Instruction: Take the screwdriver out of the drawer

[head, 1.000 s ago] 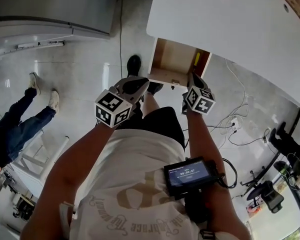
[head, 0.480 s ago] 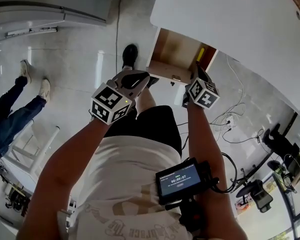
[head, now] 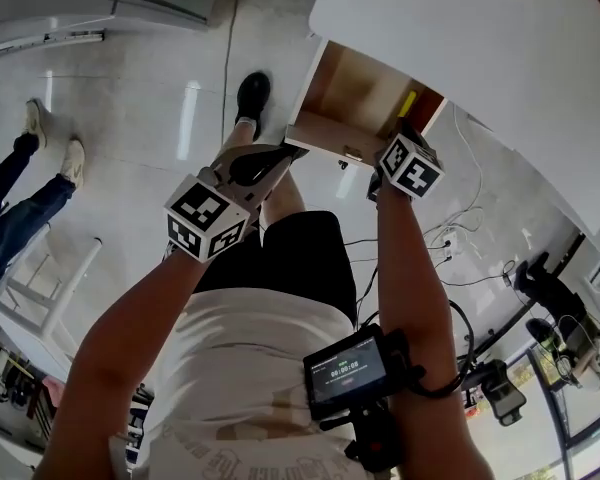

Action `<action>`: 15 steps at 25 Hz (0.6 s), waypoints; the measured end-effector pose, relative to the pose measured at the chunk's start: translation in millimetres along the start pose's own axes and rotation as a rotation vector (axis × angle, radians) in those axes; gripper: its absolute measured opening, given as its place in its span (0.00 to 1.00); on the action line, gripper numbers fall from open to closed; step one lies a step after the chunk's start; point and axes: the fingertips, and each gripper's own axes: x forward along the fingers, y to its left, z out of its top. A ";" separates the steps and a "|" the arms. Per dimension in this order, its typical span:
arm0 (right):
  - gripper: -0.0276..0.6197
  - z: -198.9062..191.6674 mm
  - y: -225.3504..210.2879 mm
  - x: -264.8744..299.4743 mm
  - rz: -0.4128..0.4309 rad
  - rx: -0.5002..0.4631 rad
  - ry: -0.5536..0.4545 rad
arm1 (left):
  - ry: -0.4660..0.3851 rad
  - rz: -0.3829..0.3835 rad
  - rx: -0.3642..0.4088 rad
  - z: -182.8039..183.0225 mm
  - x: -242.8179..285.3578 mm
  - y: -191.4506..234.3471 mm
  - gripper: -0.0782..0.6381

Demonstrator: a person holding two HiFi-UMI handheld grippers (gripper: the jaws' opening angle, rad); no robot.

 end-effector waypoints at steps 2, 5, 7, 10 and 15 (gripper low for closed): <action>0.05 -3.4 -3.4 8.6 -0.030 -0.015 0.016 | -0.008 0.002 -0.015 -4.7 -0.2 0.7 0.13; 0.05 -2.0 -12.2 23.6 -0.089 -0.031 0.031 | -0.021 0.005 -0.031 -9.3 3.1 5.0 0.13; 0.05 -0.5 -16.0 31.3 -0.118 -0.053 0.039 | -0.024 0.007 -0.043 -12.2 4.2 7.3 0.13; 0.06 1.3 -19.2 42.8 -0.144 -0.081 0.047 | -0.027 0.008 -0.053 -14.6 5.1 10.4 0.13; 0.08 -2.3 -27.7 60.6 -0.188 -0.089 0.071 | -0.029 0.006 -0.071 -17.9 10.0 17.2 0.13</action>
